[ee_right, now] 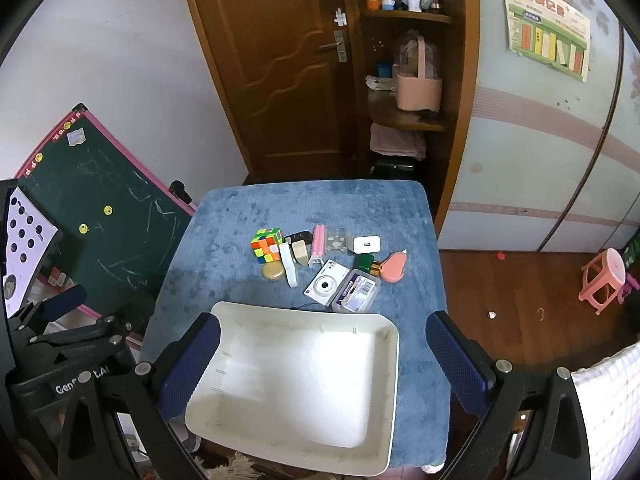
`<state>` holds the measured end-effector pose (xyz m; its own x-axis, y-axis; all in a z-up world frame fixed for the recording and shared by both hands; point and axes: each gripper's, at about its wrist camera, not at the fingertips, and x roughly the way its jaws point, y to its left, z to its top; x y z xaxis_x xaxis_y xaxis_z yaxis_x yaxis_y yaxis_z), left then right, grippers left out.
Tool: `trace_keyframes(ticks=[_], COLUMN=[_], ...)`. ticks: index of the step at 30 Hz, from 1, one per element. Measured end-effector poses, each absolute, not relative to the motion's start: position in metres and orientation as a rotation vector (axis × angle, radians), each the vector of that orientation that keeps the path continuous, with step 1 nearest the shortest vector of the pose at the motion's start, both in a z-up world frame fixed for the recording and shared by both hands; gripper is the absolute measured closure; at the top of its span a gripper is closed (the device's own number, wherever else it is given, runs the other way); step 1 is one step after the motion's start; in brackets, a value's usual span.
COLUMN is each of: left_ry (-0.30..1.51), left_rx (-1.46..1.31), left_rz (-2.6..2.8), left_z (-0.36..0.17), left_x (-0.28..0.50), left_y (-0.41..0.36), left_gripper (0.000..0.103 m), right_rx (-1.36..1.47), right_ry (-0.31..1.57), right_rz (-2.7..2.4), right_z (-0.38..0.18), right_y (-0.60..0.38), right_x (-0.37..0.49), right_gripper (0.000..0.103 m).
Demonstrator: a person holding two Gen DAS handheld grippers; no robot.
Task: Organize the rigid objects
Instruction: 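Grasp the Rubik's cube with the left gripper while the right gripper grasps the pink sponge case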
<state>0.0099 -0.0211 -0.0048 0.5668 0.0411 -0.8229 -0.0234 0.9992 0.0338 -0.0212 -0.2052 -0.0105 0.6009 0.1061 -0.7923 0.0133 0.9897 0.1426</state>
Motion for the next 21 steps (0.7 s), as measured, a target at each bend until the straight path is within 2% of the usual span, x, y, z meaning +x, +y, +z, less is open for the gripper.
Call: trace_keyframes(ticks=[12,21], left_ry=[0.977,0.974], left_rx=[0.008,-0.026], left_rz=[0.036,0.073], left_z=[0.0,-0.002], left_x=[0.029,0.091], left_y=[-0.022,0.004], left_gripper=[0.001,0.001], right_rx=[0.163,0.202], right_ry=[0.937,0.976], right_rz=[0.047,0.031], right_z=[-0.015,-0.034], right_y=[-0.224,-0.231], right_x=[-0.009,0.018], right_gripper=[0.0,0.0])
